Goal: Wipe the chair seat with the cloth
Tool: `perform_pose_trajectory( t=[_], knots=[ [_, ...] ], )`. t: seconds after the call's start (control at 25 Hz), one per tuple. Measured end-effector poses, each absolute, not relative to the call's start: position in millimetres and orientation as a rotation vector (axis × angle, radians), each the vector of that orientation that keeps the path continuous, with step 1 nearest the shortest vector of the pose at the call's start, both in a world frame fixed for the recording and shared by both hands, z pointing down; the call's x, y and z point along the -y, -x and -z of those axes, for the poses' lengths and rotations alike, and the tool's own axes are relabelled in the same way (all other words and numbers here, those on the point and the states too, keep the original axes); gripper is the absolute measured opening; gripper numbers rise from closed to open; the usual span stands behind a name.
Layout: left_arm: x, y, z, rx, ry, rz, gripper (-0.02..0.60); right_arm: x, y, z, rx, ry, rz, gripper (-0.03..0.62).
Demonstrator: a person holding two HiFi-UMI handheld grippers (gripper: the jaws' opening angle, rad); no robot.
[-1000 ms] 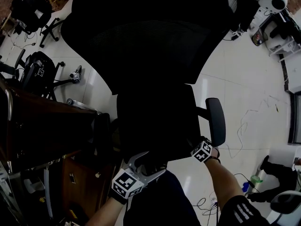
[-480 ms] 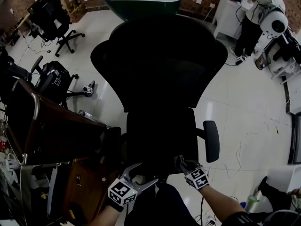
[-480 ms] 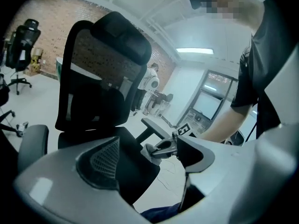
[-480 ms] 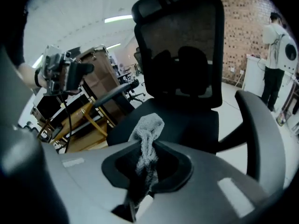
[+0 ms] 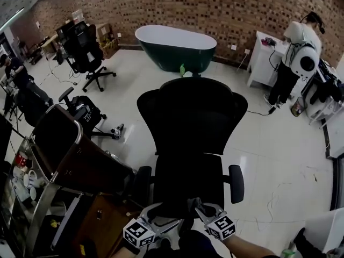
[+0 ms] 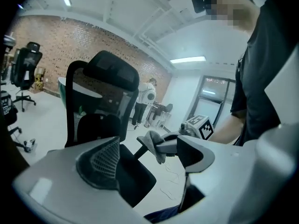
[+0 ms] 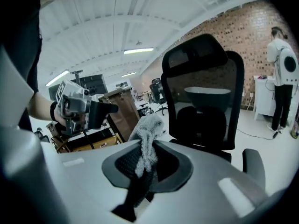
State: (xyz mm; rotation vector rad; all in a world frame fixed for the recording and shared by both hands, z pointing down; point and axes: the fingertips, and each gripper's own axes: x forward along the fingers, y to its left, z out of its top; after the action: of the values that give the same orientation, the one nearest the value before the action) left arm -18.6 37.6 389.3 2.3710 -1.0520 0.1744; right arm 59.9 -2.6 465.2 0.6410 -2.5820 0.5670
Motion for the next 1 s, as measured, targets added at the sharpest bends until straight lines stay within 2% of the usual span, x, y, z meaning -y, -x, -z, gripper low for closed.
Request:
perform_pose_trajectory(
  t=[0.4, 0.72, 1.0],
  knots=[
    [-166, 23, -348, 1.011, -2.494, -0.124, 0.407, -110, -59, -370, 2.705, -0.789, -0.471, 0.048],
    [-276, 26, -334, 0.925, -2.519, -0.099, 0.407, -216, -73, -335, 2.708, -0.965, -0.477, 0.048],
    [-308, 17, -313, 0.906, -2.567, -0.074, 0.405, -275, -84, -317, 2.717, -0.953, -0.487, 0.048]
  ],
)
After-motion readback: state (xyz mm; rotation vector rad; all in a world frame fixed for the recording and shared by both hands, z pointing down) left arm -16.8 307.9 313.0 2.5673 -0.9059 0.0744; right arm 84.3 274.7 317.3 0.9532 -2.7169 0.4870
